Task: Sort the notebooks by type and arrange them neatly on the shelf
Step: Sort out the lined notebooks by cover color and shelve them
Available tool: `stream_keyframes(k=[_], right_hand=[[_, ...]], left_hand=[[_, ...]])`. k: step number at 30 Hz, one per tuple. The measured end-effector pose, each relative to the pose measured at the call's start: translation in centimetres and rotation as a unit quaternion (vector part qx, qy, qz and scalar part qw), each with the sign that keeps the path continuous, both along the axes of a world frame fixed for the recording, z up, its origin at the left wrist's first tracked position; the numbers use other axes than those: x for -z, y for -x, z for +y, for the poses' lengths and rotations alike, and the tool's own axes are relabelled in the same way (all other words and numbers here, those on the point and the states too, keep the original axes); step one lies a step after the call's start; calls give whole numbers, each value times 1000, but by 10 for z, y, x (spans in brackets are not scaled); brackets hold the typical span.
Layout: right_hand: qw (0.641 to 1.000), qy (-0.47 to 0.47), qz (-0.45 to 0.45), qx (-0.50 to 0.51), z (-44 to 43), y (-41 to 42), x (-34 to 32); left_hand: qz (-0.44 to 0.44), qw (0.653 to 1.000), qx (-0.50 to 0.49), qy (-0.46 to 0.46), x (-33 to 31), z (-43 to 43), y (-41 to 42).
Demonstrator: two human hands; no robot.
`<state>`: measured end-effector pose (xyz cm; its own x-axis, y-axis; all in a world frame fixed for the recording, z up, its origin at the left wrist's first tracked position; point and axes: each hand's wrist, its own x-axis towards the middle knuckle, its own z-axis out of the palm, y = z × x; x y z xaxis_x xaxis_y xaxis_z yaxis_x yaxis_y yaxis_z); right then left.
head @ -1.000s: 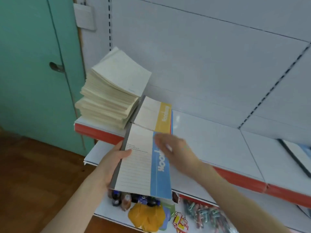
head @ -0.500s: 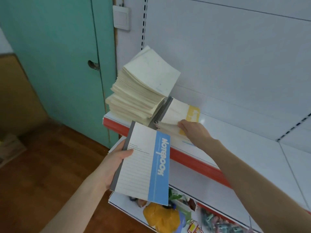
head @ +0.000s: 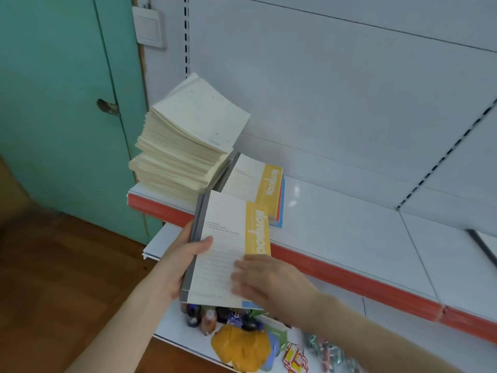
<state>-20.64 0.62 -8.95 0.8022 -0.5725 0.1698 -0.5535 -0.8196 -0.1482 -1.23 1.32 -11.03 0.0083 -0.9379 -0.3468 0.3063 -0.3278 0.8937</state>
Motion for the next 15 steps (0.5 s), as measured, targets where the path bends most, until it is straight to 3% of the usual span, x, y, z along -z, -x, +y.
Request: stream_keyframes(k=[2,4,7,10,15], right_hand=[[994,-86,-48,46,-25,-3,-15],[986,-73,-92,121,-65,-5,-22],[976,-85,18,198,-119,-17,-20],[970,-97,109,197,-143,-28,-3],[977,16,139,164,-137,-31,4]], left_hand=[[5,1000,-11,-3,2,-1,-3],[3,1000,-13,-8,1,5,-10],[-20,999,-28,-8,2,17,-22],[-25,999,-38,-13,-1,26,-36],[-36,998,-46,-5,-1,37,-48]])
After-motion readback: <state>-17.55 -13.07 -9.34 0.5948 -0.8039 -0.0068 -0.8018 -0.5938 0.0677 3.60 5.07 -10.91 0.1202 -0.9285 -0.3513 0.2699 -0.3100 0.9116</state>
